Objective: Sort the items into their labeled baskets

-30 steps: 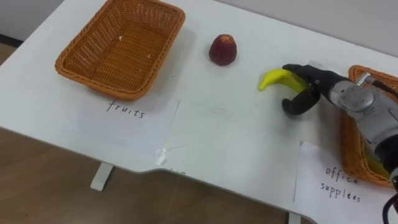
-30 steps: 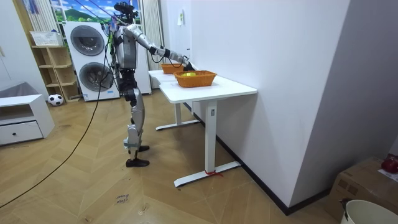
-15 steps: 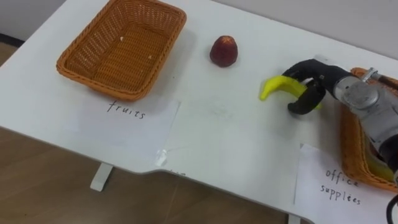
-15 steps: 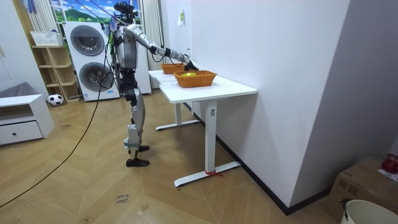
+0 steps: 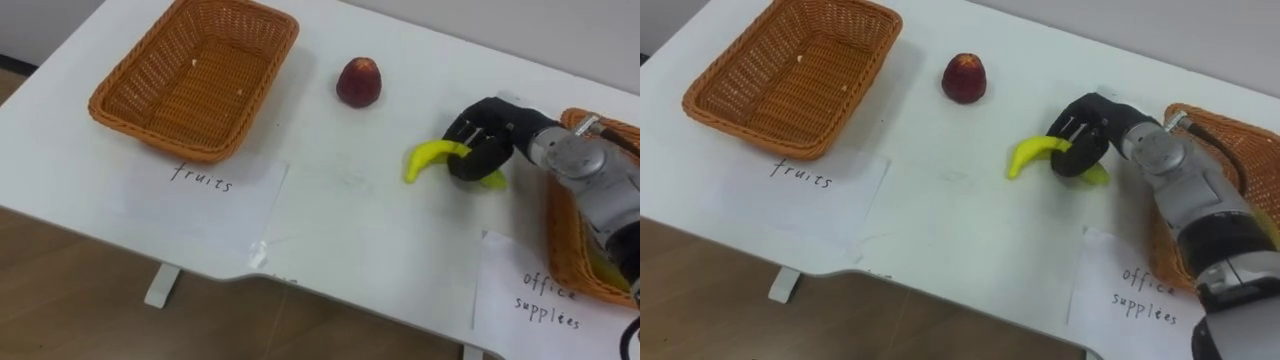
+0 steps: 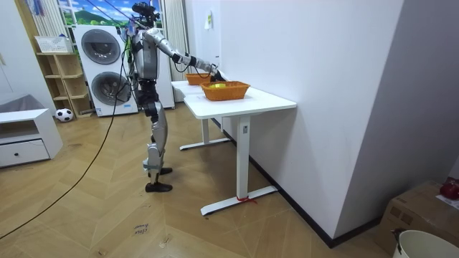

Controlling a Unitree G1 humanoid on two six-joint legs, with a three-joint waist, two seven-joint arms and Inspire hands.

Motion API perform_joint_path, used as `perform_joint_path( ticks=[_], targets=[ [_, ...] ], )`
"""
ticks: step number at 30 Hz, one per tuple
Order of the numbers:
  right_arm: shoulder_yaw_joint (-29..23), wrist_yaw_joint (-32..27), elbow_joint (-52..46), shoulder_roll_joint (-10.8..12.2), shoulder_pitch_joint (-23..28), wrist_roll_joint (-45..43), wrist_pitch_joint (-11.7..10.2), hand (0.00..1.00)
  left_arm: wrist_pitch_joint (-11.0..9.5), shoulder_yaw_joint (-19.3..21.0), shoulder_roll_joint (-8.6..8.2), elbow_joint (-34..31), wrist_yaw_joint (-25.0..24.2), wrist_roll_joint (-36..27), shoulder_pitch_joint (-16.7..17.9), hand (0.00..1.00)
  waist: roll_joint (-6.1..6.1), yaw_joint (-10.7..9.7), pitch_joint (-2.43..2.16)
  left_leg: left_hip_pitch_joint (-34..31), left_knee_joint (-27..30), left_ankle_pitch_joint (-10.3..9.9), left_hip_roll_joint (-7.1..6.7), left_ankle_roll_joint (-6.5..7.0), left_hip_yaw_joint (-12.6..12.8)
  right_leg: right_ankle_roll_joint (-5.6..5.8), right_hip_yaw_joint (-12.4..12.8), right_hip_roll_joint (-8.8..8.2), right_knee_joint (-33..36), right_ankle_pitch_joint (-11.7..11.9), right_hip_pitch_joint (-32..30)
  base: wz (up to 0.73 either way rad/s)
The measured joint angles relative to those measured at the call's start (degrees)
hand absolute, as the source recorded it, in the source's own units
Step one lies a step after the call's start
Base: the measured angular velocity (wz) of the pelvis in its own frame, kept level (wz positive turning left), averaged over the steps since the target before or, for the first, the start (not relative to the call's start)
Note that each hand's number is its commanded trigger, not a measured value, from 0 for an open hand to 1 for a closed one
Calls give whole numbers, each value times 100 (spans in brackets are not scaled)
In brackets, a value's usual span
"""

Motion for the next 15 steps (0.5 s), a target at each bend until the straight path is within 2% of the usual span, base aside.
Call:
perform_joint_path(
  ticks=[5, 10, 15],
  targets=[
    [4, 114, -449, -7, 202, 104, -16, 100, 1, -29, 0, -10, 8, 0, 58, 0, -44, -20, -22, 19, -29, 2, 6, 1, -6, 1, 4, -10, -1, 0, -3, 0],
    [5, 272, -806, -6, 327, 106, -13, 100, 1, -1, 0, -33, 27, 39, 91, 0, -81, -24, -29, 143, -57, 3, 9, 1, -6, 1, 112, -12, -16, -1, 103, 0],
    [-14, 283, -1174, -9, 319, 50, -12, 100, 3, 311, -1, -33, 58, 98, 142, 0, -87, -107, -40, 208, -56, 3, 0, 2, -50, 1, 152, -5, -37, -1, 218, 6]
  ],
)
